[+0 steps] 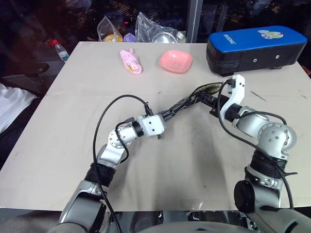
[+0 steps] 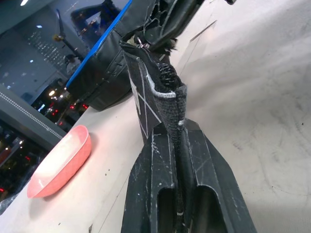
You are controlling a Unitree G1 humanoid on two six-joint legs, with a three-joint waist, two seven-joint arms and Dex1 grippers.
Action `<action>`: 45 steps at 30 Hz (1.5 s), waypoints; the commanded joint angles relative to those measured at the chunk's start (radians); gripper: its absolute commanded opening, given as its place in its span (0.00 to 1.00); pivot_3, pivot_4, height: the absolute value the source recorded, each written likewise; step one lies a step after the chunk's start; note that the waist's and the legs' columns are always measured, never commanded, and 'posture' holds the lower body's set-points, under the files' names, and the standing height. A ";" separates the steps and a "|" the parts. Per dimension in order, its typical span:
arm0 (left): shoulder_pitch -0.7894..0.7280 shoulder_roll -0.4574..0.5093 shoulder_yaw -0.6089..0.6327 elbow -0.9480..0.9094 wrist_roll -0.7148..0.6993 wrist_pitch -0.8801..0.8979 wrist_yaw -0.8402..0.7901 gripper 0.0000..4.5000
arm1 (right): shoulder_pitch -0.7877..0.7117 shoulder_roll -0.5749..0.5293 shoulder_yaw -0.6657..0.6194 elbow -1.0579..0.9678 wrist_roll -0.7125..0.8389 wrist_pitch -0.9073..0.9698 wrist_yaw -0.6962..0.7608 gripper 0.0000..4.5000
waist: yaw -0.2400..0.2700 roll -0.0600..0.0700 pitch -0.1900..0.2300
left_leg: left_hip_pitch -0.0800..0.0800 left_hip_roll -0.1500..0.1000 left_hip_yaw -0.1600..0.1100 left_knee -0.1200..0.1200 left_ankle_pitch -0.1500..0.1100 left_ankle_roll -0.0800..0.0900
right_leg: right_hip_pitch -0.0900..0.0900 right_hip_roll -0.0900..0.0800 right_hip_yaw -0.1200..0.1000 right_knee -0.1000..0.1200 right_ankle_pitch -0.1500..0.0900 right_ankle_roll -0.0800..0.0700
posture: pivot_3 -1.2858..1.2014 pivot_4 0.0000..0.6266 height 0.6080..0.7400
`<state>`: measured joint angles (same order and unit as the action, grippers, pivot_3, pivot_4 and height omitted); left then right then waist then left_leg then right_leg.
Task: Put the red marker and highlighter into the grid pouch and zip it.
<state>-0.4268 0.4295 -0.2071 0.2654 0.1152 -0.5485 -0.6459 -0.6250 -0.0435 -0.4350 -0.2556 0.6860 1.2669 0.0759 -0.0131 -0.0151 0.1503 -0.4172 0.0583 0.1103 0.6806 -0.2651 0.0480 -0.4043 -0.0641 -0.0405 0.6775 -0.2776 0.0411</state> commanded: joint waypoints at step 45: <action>0.585 0.137 0.225 -0.641 -0.535 0.770 -0.084 1.00 | 0.416 -0.709 0.229 0.562 -0.234 -1.232 1.154 1.00 | -0.001 0.000 0.001 | 0.009 -0.001 0.008 -0.009 -0.002 0.003 | 0.002 -0.001 0.011 -0.005 -0.002 0.003 | 0.52 0.24 1.00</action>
<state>0.1495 0.5712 0.0071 -0.3200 -0.4331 0.2371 -0.7469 -0.1868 -0.7289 -0.1752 0.2762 0.4388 0.0747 1.1627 -0.0137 -0.0147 0.1514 -0.4082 0.0575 0.1180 0.6712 -0.2666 0.0506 -0.4026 -0.0647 -0.0298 0.6730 -0.2798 0.0438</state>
